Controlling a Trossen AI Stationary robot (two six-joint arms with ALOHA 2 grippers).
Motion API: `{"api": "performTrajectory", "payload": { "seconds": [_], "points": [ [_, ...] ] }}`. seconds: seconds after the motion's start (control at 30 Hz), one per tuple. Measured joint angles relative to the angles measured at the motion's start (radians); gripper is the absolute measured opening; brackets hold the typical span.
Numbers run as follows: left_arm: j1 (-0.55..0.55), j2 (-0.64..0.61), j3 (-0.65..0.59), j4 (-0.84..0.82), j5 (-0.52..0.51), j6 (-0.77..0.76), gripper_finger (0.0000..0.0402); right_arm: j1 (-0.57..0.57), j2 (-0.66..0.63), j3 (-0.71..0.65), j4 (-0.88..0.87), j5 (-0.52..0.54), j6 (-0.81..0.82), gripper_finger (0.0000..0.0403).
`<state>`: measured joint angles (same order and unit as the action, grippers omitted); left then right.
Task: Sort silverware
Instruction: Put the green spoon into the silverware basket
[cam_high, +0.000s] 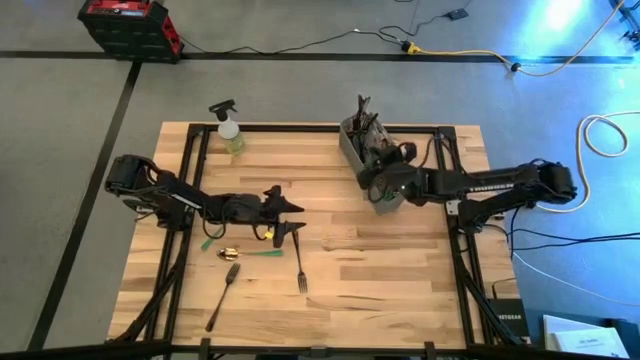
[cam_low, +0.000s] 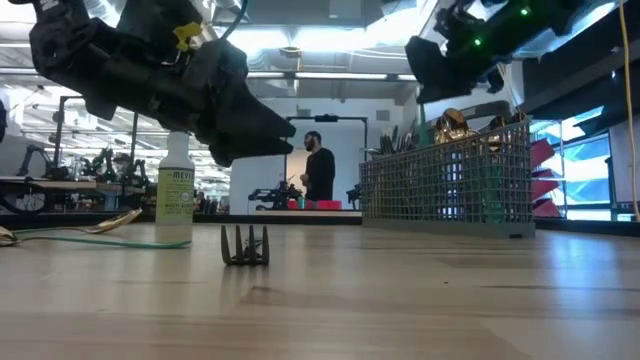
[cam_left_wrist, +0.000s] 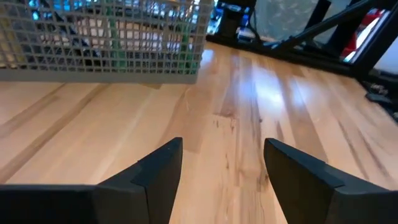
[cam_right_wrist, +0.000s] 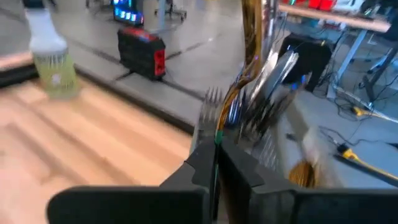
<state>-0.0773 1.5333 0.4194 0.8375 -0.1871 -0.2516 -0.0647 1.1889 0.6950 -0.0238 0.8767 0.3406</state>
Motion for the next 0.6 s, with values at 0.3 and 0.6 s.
{"api": "performTrajectory", "payload": {
  "seconds": [0.3,0.6],
  "points": [
    [-0.009,0.0,0.001,-0.029,-0.027,-0.001,0.0212,0.039,-0.003,-0.015,-0.08,0.02,0.095,0.0],
    [-0.016,0.0,0.001,-0.031,-0.068,0.053,0.0212,0.053,-0.021,-0.015,-0.181,0.008,0.183,0.0061]
  ]
}}
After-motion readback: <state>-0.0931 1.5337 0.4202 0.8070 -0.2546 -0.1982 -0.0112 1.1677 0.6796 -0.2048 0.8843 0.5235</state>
